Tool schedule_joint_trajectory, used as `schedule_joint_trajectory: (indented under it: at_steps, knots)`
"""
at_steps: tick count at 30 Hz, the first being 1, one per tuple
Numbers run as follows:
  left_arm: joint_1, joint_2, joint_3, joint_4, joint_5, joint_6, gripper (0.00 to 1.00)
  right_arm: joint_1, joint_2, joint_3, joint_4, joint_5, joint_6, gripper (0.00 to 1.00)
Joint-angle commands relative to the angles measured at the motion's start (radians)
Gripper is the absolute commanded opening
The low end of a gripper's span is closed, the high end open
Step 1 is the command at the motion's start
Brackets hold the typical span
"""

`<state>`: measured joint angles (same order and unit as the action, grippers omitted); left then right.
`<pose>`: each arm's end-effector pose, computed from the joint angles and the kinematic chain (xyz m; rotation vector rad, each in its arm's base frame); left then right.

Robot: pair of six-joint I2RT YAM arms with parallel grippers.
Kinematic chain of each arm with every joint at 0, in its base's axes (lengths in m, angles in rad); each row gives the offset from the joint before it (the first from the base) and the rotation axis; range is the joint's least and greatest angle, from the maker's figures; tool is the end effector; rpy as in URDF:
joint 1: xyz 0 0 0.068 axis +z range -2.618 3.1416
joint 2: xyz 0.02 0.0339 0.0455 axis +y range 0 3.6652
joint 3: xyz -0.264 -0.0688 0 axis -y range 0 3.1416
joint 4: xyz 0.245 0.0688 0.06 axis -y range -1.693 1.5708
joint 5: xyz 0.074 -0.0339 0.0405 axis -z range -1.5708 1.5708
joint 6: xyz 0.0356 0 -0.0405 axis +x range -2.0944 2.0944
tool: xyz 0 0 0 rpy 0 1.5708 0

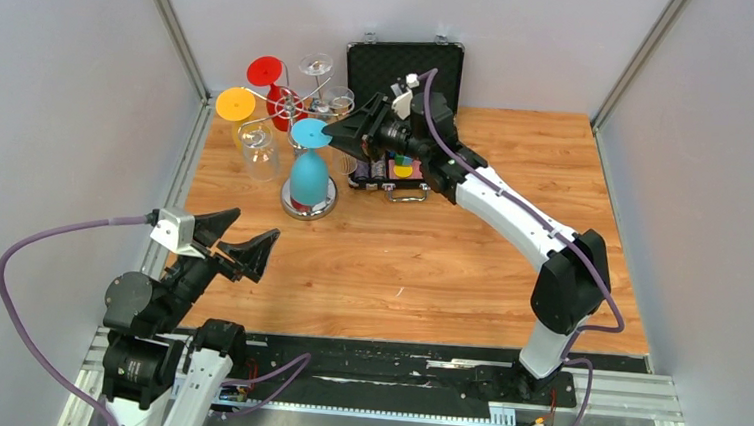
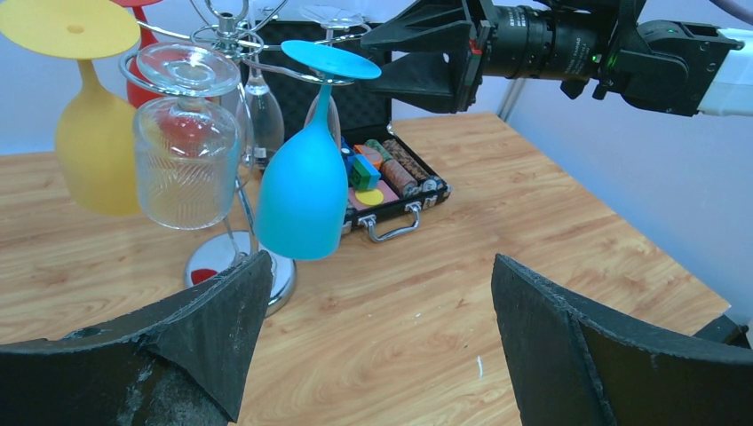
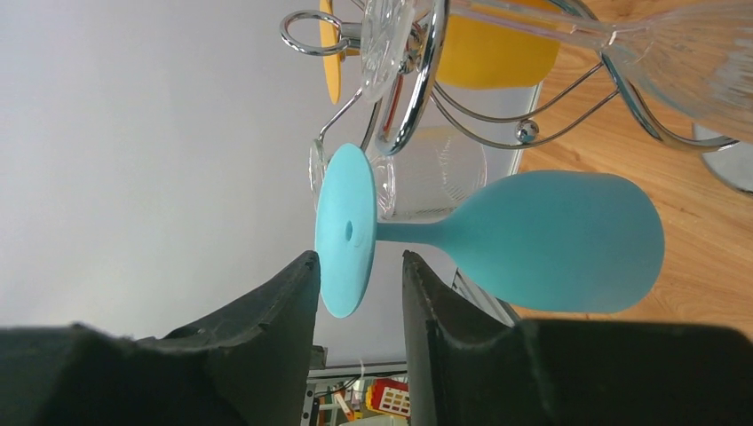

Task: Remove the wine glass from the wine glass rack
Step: Pick up the wine glass from the wine rack.

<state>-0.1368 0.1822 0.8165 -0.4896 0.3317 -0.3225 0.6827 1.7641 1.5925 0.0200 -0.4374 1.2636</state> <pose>0.0268 -0.0154 0.3704 0.1436 1.4557 -0.6121 0.3221 0.2813 0.3738 0.2118 2.0724 1.7086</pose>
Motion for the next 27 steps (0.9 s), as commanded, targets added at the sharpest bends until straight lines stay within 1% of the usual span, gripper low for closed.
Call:
schedule_joint_trajectory:
  at_steps: [1,19,25,27]
  knots:
    - [0.003,-0.012,0.004,0.02,-0.003,0.025,1.0,0.013,0.011,0.044,0.053,-0.009,0.042,0.36]
    - [0.003,-0.023,0.006,0.01,-0.013,0.026,1.0,0.029,0.03,0.062,0.06,-0.002,0.053,0.23]
    - [0.003,-0.023,0.007,0.006,-0.018,0.028,1.0,0.031,0.029,0.06,0.061,-0.003,0.053,0.12]
    - [0.003,-0.024,0.007,0.005,-0.016,0.03,1.0,0.031,0.027,0.056,0.061,-0.004,0.053,0.07]
